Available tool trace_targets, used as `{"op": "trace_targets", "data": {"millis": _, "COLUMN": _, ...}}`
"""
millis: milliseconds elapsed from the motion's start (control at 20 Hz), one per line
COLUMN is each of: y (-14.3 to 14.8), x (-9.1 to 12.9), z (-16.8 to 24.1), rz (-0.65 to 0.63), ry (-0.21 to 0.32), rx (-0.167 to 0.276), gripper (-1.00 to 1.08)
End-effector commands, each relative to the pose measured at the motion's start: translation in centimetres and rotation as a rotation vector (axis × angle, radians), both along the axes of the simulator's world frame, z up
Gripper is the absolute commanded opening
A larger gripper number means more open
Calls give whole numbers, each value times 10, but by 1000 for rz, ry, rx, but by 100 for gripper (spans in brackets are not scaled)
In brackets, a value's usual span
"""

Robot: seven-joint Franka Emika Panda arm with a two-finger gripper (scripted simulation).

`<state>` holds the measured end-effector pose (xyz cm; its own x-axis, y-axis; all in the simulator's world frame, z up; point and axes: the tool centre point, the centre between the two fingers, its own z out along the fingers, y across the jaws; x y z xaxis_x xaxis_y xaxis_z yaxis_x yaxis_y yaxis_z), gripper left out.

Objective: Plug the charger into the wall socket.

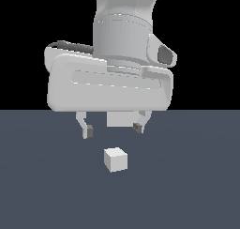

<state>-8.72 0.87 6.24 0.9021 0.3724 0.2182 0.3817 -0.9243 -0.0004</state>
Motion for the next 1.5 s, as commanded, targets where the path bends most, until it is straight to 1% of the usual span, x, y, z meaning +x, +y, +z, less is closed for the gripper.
{"op": "trace_targets", "data": {"millis": 0, "y": 0, "x": 0, "z": -1, "rz": 0, "ry": 0, "rx": 0, "gripper": 100}}
{"op": "trace_targets", "data": {"millis": 200, "y": 0, "x": 0, "z": -9, "rz": 1, "ry": 0, "rx": 0, "gripper": 100}}
{"op": "trace_targets", "data": {"millis": 600, "y": 0, "x": -1, "z": -42, "rz": 3, "ry": -1, "rx": -1, "gripper": 100}}
{"op": "trace_targets", "data": {"millis": 900, "y": 0, "x": -1, "z": -51, "rz": 3, "ry": -2, "rx": 0, "gripper": 100}}
{"op": "trace_targets", "data": {"millis": 950, "y": 0, "x": -1, "z": -51, "rz": 3, "ry": -2, "rx": 0, "gripper": -100}}
{"op": "trace_targets", "data": {"millis": 1450, "y": 0, "x": -1, "z": -51, "rz": 3, "ry": -2, "rx": 0, "gripper": -100}}
